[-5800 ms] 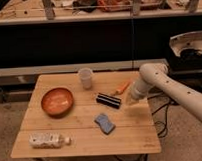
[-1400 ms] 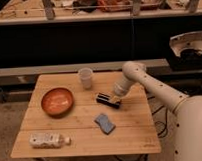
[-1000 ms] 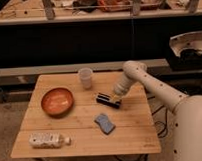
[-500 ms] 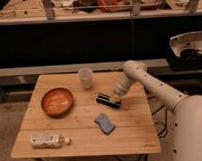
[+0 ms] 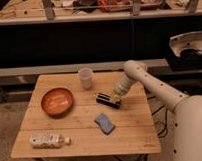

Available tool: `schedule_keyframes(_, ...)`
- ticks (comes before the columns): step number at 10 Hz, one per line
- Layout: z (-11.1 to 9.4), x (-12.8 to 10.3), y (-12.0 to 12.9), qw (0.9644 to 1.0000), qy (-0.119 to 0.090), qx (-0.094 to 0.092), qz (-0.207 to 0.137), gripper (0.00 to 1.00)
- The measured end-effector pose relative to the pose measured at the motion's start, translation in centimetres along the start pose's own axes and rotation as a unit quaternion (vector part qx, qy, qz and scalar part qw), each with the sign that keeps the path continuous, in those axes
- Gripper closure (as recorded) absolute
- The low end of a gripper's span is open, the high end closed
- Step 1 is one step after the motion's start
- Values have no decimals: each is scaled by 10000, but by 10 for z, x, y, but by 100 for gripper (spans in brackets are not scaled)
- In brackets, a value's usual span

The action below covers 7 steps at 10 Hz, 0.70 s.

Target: Push the eraser across the table

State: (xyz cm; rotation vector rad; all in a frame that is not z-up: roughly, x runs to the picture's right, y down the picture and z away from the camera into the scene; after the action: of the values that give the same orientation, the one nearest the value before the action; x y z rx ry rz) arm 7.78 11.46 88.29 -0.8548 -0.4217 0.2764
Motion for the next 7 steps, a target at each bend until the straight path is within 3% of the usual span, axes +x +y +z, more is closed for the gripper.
schedule_keyframes(7,0,-2,0,9998,-36,-31,198,100)
